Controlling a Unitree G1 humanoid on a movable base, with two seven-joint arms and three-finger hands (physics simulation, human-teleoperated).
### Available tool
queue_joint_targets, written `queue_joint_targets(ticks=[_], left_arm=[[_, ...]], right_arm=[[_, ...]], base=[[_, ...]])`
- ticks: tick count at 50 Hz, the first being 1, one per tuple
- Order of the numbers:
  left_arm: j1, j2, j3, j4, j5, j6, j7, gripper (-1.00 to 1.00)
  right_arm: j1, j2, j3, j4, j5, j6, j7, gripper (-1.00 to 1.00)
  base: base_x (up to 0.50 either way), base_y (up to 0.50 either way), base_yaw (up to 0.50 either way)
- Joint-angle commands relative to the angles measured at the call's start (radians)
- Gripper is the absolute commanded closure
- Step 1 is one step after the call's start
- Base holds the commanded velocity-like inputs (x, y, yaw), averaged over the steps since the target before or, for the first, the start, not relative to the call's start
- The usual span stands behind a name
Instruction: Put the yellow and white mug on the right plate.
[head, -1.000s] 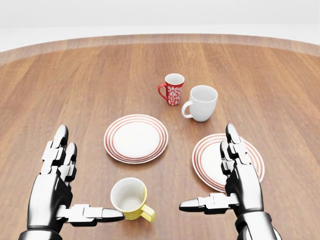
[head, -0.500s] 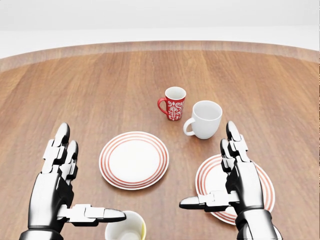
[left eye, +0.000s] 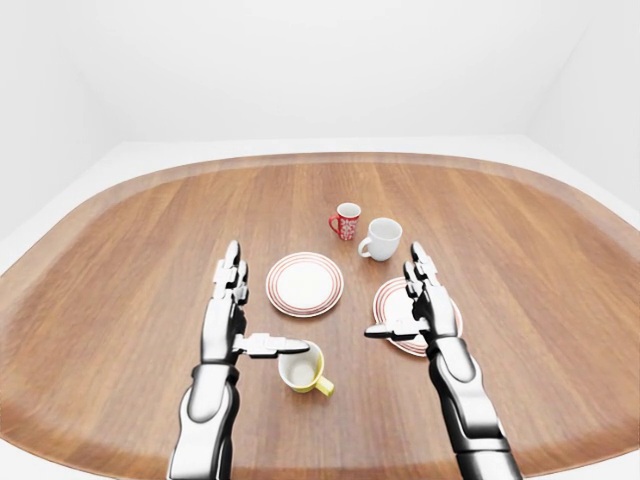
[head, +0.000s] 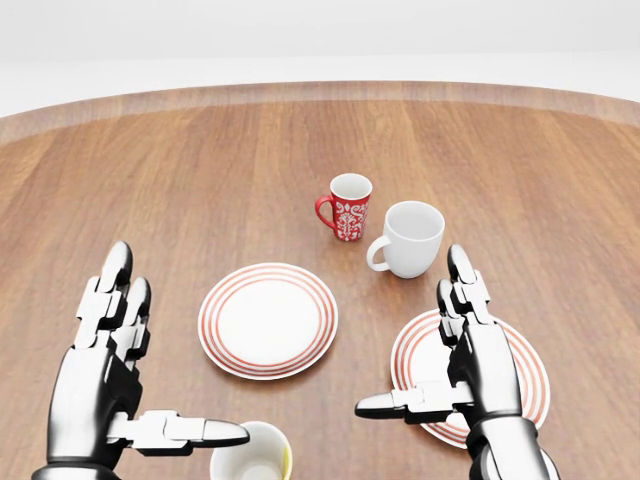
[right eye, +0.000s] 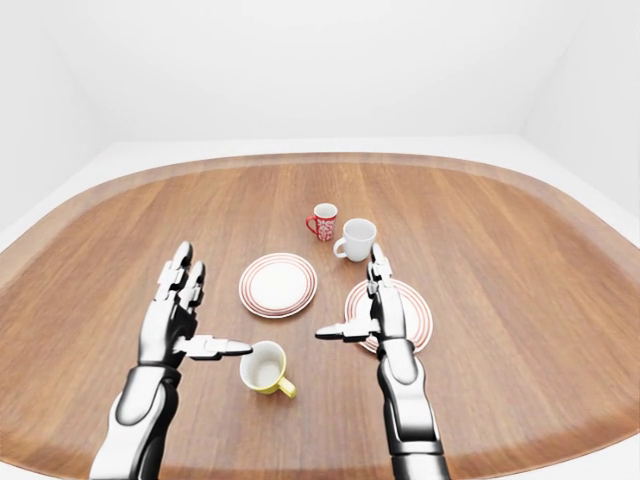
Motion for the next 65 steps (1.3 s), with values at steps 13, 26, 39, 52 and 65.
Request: queue_joint_targets(ticks=[13,26,39,52,65], left_arm=[[0.017,-0.001,0.0,-0.037,0.0,0.0,0.0,-1.0],[0.034,0.001,0.014,-0.074,-0.011,0.0,-0.006,-1.0],[0.089,-0.005,0.034,-0.201,-0.015,0.0,-0.017,-1.0],[0.103,-0.007,0.021,-0.212,-0.007,0.0,-0.018,-1.0],[0.12,-0.006,0.012,-0.246,-0.002,0.0,-0.013,-1.0]], right_arm=[[-0.024,-0.004,0.001,0.024,-0.012,0.009,-0.005,-1.0],[-0.224,-0.026,0.024,0.108,-0.092,0.094,0.032,-1.0],[-0.152,0.012,0.178,-0.268,-0.245,0.094,0.342,-1.0],[-0.139,-0.002,0.193,-0.371,-0.349,0.094,0.447,-1.0],[-0.109,0.014,0.223,-0.274,-0.446,0.094,0.466,-1.0]], base=[[0.0,0.0,0.0],[0.14,0.0,0.0],[0.0,0.0,0.0],[0.0,0.0,0.0],[0.0,0.0,0.0]])
